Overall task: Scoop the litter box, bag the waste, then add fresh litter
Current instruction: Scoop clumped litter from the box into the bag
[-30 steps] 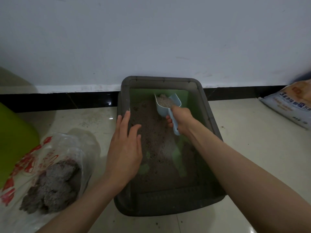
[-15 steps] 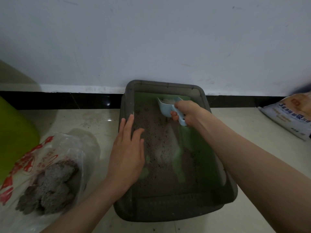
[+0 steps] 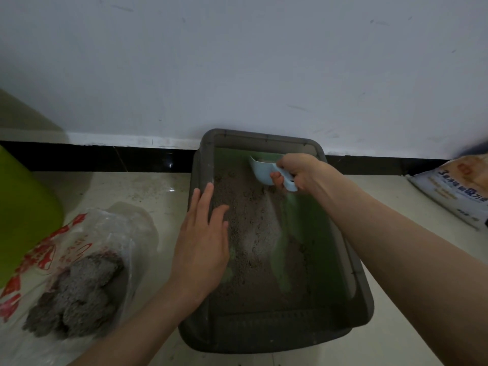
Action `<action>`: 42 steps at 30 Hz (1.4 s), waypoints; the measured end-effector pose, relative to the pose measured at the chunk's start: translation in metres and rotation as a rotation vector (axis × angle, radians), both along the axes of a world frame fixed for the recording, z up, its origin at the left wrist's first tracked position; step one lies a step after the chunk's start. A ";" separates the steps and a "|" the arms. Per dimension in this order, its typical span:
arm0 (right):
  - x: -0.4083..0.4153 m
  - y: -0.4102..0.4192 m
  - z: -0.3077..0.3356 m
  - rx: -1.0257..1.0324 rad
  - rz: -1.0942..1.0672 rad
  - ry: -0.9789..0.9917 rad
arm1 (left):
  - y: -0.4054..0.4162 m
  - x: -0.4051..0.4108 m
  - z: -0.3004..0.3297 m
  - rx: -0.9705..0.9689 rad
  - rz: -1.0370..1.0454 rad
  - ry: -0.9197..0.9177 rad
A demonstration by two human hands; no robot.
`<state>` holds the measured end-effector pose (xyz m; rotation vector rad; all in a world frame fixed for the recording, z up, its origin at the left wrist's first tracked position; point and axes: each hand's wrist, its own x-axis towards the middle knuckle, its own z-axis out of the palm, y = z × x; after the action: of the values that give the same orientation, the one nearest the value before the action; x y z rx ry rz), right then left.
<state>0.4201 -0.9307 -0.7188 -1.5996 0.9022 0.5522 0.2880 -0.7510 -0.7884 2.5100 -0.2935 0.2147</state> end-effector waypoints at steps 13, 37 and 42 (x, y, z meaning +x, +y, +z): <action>-0.001 0.008 0.013 0.009 -0.006 0.022 | 0.000 -0.001 0.000 0.031 0.006 -0.025; 0.003 0.010 0.025 -0.012 -0.036 0.005 | -0.001 0.000 0.006 0.022 -0.009 0.057; 0.007 0.008 0.027 0.069 -0.093 -0.045 | -0.001 -0.001 0.006 0.024 0.014 0.080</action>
<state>0.4267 -0.9227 -0.6916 -1.4945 0.9102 0.4753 0.2872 -0.7519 -0.7825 2.5374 -0.2480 0.1171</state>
